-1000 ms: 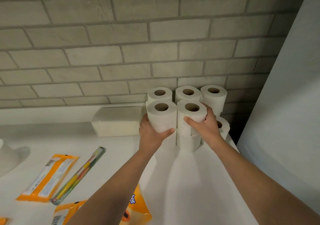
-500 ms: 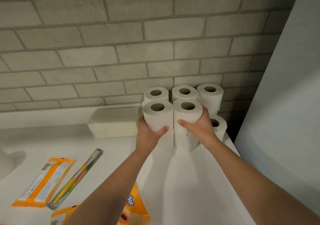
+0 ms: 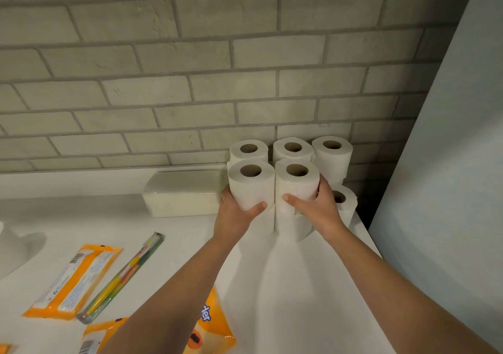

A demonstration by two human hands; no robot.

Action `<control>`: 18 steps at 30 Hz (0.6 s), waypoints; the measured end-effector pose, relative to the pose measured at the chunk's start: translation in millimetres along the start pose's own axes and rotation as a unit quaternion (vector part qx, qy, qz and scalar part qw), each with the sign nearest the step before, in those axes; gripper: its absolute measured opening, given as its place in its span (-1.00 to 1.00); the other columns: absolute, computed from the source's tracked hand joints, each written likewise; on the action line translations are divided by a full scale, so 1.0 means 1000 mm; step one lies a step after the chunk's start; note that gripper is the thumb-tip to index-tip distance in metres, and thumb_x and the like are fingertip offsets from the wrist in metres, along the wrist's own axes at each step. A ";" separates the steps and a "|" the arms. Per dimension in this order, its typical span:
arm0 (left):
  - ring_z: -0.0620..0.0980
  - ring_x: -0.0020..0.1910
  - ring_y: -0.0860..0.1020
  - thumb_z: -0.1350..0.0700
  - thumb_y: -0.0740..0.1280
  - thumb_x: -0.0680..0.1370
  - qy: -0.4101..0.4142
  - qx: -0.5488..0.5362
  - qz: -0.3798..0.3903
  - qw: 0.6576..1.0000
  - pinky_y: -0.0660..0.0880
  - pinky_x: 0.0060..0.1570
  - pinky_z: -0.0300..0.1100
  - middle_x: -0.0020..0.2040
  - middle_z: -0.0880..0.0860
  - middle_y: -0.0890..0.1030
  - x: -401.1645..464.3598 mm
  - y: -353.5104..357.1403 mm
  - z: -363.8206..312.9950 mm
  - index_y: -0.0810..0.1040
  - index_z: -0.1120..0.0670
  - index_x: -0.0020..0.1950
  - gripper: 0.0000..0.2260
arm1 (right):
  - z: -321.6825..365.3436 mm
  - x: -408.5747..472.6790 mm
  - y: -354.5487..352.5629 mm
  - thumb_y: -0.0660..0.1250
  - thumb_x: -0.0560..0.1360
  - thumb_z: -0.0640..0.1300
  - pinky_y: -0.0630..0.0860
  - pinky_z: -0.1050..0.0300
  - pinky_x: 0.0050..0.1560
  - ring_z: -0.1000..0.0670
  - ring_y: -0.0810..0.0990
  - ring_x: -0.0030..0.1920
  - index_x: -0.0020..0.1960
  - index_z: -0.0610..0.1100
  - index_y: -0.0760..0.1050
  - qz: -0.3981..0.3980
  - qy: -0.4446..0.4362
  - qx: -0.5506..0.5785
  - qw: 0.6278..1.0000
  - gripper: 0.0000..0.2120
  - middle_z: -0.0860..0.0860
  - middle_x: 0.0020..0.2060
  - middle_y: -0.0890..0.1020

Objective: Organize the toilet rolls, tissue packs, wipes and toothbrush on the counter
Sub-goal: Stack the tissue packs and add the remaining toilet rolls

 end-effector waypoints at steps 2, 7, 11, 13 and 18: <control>0.00 0.27 0.50 -0.16 0.61 0.28 -0.001 0.000 0.005 1.000 0.56 0.18 0.04 0.29 -0.03 0.50 -0.001 -0.002 0.000 0.32 0.03 0.41 -0.18 | -0.003 -0.005 -0.002 0.58 0.29 0.02 0.38 0.00 0.32 0.06 0.41 0.31 0.37 0.11 0.32 -0.010 0.003 -0.019 1.000 -0.27 0.15 0.28 0.45; -0.04 0.25 0.53 -0.39 0.50 0.23 -0.011 0.009 0.019 1.000 0.56 0.19 0.07 0.27 -0.09 0.55 -0.007 -0.014 0.011 0.40 -0.08 0.38 -0.19 | -0.001 -0.027 -0.010 0.43 0.48 -0.05 0.39 -0.08 0.33 -0.05 0.44 0.34 0.42 0.02 0.36 -0.053 0.016 -0.029 0.998 -0.45 0.01 0.33 0.47; 0.02 0.37 0.46 -0.37 0.44 0.33 -0.027 0.004 0.003 1.000 0.47 0.31 0.06 0.42 -0.02 0.45 -0.023 -0.038 0.012 0.34 -0.03 0.49 -0.17 | 0.008 -0.050 -0.012 0.39 0.51 -0.08 0.41 -0.09 0.36 -0.07 0.43 0.32 0.37 -0.01 0.39 -0.102 0.009 -0.038 0.994 -0.55 -0.02 0.32 0.45; 0.03 0.43 0.40 -0.25 0.44 0.44 -0.046 -0.008 -0.014 0.999 0.41 0.35 0.01 0.50 0.03 0.36 -0.030 -0.052 0.015 0.25 0.04 0.55 -0.22 | 0.011 -0.062 -0.005 0.38 0.52 -0.13 0.42 0.02 0.31 -0.05 0.44 0.30 0.38 -0.04 0.38 -0.108 0.016 -0.019 0.994 -0.55 -0.02 0.30 0.46; 0.03 0.43 0.39 -0.17 0.36 0.55 -0.045 0.008 -0.048 0.998 0.35 0.39 -0.04 0.49 0.05 0.39 -0.038 -0.096 0.028 0.29 0.08 0.54 -0.35 | 0.027 -0.084 0.047 0.32 0.54 -0.16 0.42 0.15 0.18 0.02 0.50 0.18 0.33 -0.07 0.43 -0.020 0.031 0.023 0.999 -0.63 0.00 0.24 0.52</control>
Point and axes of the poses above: each hand's wrist, its own x-axis towards the middle knuckle, its own y-axis out of the palm, z = x × y, the point moved 7 cm from there along x, towards the middle knuckle
